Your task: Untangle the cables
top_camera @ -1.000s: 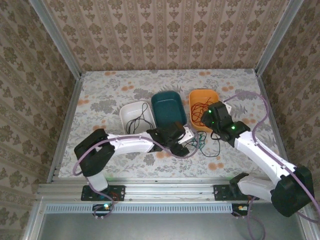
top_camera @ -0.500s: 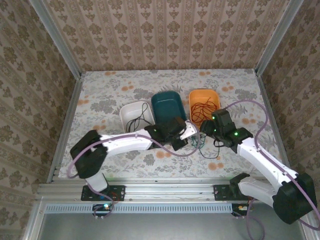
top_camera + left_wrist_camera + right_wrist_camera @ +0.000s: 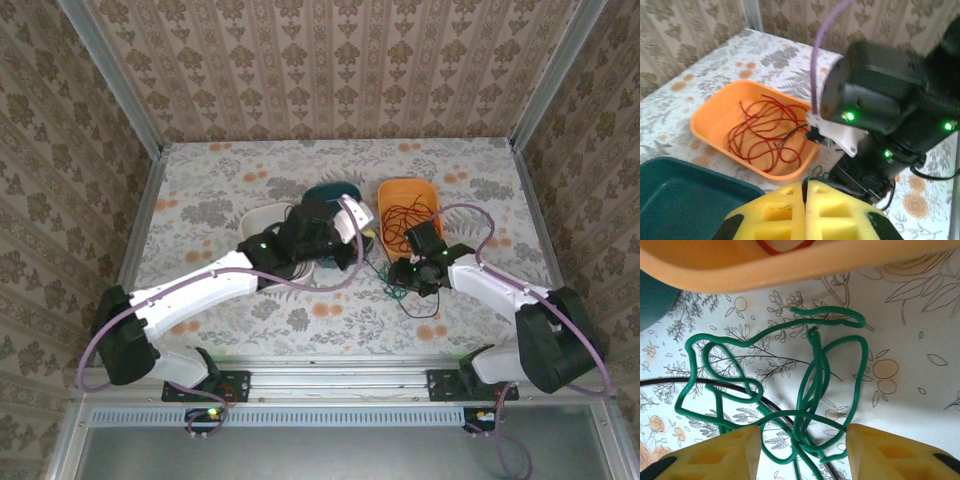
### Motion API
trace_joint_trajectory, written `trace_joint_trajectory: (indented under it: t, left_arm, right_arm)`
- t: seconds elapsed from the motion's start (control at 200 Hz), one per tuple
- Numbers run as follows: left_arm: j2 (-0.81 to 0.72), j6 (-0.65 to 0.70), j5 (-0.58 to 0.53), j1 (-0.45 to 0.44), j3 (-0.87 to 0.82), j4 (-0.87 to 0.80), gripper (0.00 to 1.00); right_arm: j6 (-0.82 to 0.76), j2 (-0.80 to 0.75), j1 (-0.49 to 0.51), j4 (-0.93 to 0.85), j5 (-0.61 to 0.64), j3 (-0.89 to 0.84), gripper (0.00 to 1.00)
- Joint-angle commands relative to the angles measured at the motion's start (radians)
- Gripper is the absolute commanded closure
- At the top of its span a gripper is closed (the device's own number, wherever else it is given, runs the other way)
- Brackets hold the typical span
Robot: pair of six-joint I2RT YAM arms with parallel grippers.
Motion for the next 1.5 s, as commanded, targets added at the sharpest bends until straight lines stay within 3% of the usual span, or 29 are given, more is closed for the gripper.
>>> trace_joint_trajectory:
  t: [0.0,0.335,0.58,0.835,1.025,1.495]
  left_arm:
    - [-0.107,-0.064,-0.015,0.046,0.043,0.091,1.0]
    - [-0.333,-0.079,0.017,0.197,0.138,0.112,1.0]
    - [-0.348,-0.065,-0.024,0.273,0.348,0.052,1.0]
    - [-0.314,0.0,-0.2,0.31,0.458,-0.018,1.0]
    - [-0.286,0.033,-0.323,0.386,0.458,-0.075,1.0]
    - [-0.25,-0.065,-0.163,0.536,0.538,-0.005,1.0]
  right_arm:
    - [-0.031,0.049,-0.006,-0.06,0.016,0.007,0.51]
    - [0.011,0.034,-0.048,-0.089,0.086,-0.043,0.52]
    - [0.012,0.026,-0.06,-0.073,0.074,-0.061,0.52]
    - [0.009,-0.034,-0.064,-0.069,0.062,-0.079,0.53]
    - [-0.006,-0.058,-0.064,-0.044,0.03,-0.078,0.53]
    - [-0.003,-0.054,-0.065,-0.036,0.026,-0.077,0.54]
